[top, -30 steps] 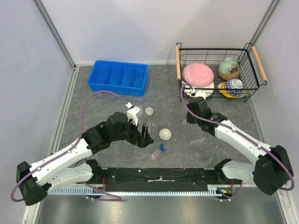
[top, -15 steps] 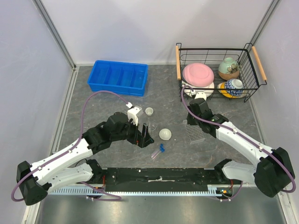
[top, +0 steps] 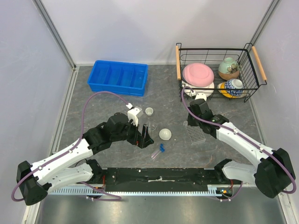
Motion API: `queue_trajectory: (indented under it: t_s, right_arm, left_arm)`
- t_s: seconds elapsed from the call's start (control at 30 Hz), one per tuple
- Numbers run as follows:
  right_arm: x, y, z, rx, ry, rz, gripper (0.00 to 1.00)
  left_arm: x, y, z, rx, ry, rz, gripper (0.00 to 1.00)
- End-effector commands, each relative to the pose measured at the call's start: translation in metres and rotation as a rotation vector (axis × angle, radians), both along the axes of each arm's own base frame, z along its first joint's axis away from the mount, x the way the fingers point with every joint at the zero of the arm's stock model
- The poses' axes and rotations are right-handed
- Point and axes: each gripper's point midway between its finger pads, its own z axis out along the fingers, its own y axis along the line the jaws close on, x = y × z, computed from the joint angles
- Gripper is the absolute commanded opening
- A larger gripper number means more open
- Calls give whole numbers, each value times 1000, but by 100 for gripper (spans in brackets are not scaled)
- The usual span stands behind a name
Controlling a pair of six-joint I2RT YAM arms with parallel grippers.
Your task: Organize the chemistry lab equipment
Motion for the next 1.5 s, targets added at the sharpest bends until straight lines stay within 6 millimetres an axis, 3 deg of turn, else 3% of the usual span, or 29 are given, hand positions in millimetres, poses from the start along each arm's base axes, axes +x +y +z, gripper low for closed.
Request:
queue_trajectory:
  t_s: [0.0,0.33,0.63,0.83,0.97,1.23,1.37,1.43,1.47]
  right_arm:
    - [-7,-1,-16,-17,41,19,0]
    - [-7,-2,-36,-35,75,13,0]
    - [-7,-1,-38,-39,79,17,14]
    - [-6,-1,-34,-53,75,24,46]
    - [-3,1,-18,-49,45,32,56]
    - [-2,3,41,-39,-44,53,62]
    - [-11,-4,75,-20,-113,54,63]
    - [-19,-7,81,-22,-117,61,63]
    - [-22,-9,89,-10,-138,65,64]
  left_arm:
    - [2,-6,10,-53,-7,9,100]
    - [2,-5,8,-48,-6,9,100]
    - [3,-6,4,-32,3,10,100]
    - [5,-6,-2,-3,15,16,100]
    - [6,-6,5,-7,6,13,100]
    - [0,-13,20,-1,7,-26,100]
    - [-8,-23,5,49,31,-23,97]
    - [-13,-29,-9,100,36,-10,95]
    - [-16,-32,-14,116,43,-10,90]
